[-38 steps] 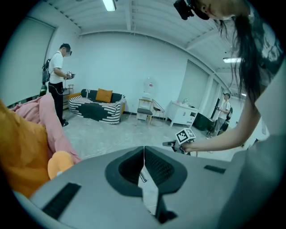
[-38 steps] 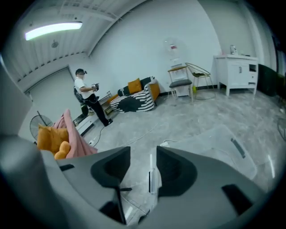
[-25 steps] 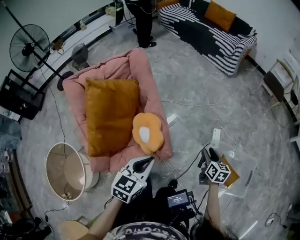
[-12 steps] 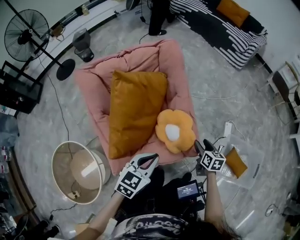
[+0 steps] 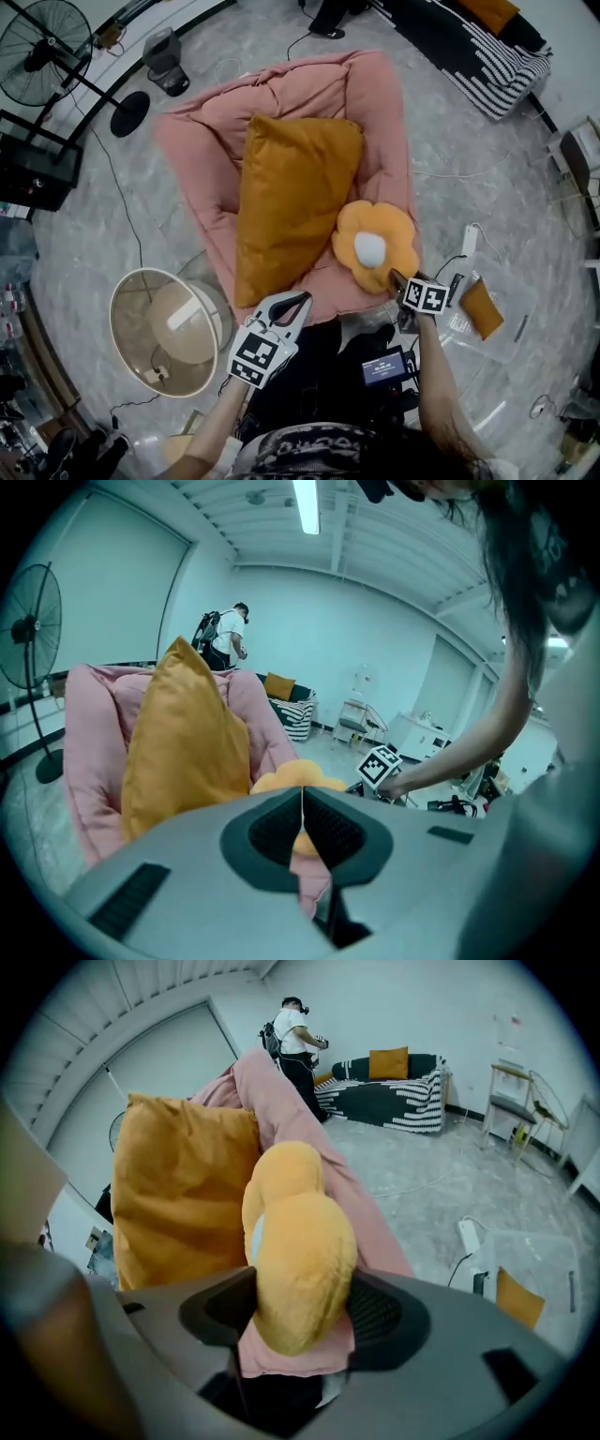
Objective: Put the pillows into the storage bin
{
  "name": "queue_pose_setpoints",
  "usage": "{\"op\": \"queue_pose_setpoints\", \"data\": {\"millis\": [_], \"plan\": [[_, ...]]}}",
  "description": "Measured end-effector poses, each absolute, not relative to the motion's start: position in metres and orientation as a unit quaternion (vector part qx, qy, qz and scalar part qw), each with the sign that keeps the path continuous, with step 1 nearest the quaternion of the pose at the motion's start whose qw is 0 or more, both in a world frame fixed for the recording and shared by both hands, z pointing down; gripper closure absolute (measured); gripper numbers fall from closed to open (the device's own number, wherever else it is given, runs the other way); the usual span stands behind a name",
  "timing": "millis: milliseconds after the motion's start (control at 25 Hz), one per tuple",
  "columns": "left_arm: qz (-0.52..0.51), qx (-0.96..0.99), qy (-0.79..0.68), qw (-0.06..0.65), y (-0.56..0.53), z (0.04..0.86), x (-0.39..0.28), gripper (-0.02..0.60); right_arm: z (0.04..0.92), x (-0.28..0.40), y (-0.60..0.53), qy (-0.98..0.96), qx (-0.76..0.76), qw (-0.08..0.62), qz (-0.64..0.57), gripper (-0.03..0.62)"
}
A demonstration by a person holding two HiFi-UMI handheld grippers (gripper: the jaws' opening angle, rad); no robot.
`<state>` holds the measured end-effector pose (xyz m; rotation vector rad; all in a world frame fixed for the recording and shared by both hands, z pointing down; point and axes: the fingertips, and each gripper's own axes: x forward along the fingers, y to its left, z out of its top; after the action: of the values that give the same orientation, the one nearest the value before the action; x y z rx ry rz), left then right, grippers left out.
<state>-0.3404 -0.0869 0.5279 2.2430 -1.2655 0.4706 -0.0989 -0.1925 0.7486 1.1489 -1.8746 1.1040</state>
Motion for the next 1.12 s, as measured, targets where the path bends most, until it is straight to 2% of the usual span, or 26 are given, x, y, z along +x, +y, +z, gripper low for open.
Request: {"op": "queue_pose_setpoints", "data": {"millis": [160,400,760,1120], "plan": [[0.182,0.818,-0.474,0.268,-0.082,0.538,-0.358,0.569,0.738,-0.116,-0.186,-0.713,0.447,0.318,0.436,0.379],[0.172,0.828,-0.469,0.255,-0.099,0.532,-0.356,0.569,0.689,-0.135,-0.175,-0.728,0.431,0.251,0.471,0.436],[0.158,0.868,-0.409,0.235,-0.123,0.521,-0.294,0.569,0.605,-0.105,-0.171,-0.757,0.443,0.168,0.451,0.444],[0.149,0.906,-0.342,0.202,-0.126,0.496,-0.198,0.569,0.552,-0.003,-0.146,-0.743,0.500,0.103,0.433,0.444]]}}
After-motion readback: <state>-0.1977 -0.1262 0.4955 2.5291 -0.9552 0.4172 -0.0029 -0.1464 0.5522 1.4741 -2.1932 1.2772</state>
